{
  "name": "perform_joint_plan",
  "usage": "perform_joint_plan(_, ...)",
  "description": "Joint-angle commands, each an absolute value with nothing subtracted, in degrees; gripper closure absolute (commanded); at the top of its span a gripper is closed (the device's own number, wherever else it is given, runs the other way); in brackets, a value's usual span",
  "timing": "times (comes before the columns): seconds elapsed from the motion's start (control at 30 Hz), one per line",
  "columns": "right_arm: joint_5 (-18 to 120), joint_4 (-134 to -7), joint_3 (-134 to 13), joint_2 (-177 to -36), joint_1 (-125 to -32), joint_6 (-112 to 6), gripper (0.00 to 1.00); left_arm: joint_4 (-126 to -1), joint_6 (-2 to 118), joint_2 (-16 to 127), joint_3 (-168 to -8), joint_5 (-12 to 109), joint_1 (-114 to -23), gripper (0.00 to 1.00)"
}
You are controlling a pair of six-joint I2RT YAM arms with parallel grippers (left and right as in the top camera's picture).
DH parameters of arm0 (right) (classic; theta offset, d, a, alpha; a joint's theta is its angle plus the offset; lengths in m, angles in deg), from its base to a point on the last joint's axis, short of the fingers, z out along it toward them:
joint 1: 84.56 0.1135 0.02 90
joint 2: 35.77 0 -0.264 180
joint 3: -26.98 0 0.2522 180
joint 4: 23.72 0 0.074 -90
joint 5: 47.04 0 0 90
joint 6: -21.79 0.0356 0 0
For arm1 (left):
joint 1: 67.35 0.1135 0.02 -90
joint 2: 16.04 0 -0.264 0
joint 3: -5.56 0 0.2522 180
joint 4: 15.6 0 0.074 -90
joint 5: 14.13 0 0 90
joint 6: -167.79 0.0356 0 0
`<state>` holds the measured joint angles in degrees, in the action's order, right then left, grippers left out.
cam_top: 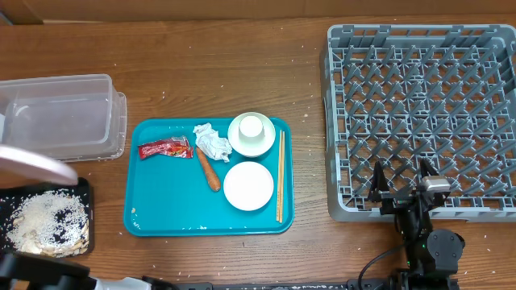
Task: Sort waste into correct bins and load items into the dishwasher
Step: 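Carry the emptied plate back and set it on the teal tray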
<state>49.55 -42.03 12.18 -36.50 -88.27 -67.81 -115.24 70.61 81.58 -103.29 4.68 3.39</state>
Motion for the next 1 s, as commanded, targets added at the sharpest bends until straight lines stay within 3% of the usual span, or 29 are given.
perform_joint_plan(0.0,49.02,-41.77,12.75,-35.93,-88.05,-67.55,0.00,-115.86,73.10,77.65,-104.38,3.95,-2.25,0.96)
perform_joint_plan(0.5,49.00,-41.77,12.75,-35.93,-88.05,-67.55,0.00,-119.59,66.08,74.96,-103.81,51.91,-43.69,0.96)
perform_joint_plan(0.83,49.02,-41.77,12.75,-35.93,-88.05,-67.55,0.00,-119.07,54.04,75.07,-102.92,73.33,-65.09,0.96)
perform_joint_plan(0.97,49.02,-41.77,12.75,-35.93,-88.05,-67.55,0.00,-117.65,52.03,75.07,-99.82,74.36,-69.57,0.96)
